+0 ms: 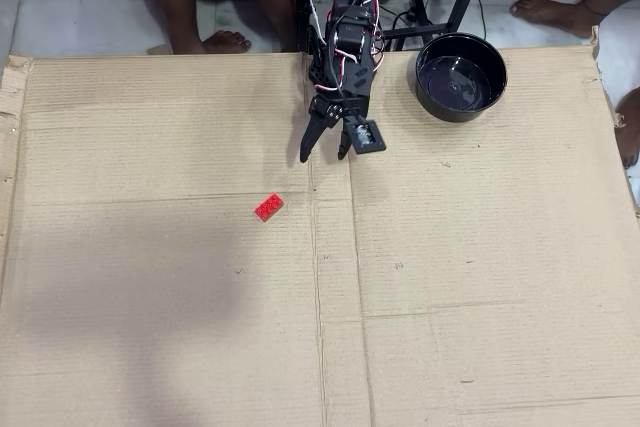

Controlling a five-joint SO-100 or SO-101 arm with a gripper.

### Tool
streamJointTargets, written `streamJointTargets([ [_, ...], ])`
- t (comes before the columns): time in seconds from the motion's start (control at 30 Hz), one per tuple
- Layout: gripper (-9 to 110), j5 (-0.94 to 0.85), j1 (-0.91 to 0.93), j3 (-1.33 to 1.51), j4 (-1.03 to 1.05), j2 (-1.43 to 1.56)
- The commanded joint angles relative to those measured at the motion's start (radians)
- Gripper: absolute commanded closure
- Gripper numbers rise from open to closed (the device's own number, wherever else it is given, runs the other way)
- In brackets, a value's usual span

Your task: Grasp a lego block and put it in the bin.

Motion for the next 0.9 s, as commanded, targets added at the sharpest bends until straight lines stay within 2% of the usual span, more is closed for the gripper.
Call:
streamJointTargets([
  [0.0, 70, 0.12, 0.035, -0.14, -0.009, -0.144],
  [0.13, 70, 0.282, 0.064, -0.305, -0.009, -0.351],
  [0.4, 70, 0.5, 0.138, -0.568, -0.008, -0.686],
  [0.87, 70, 0.595, 0.232, -0.828, -0.008, -1.054],
])
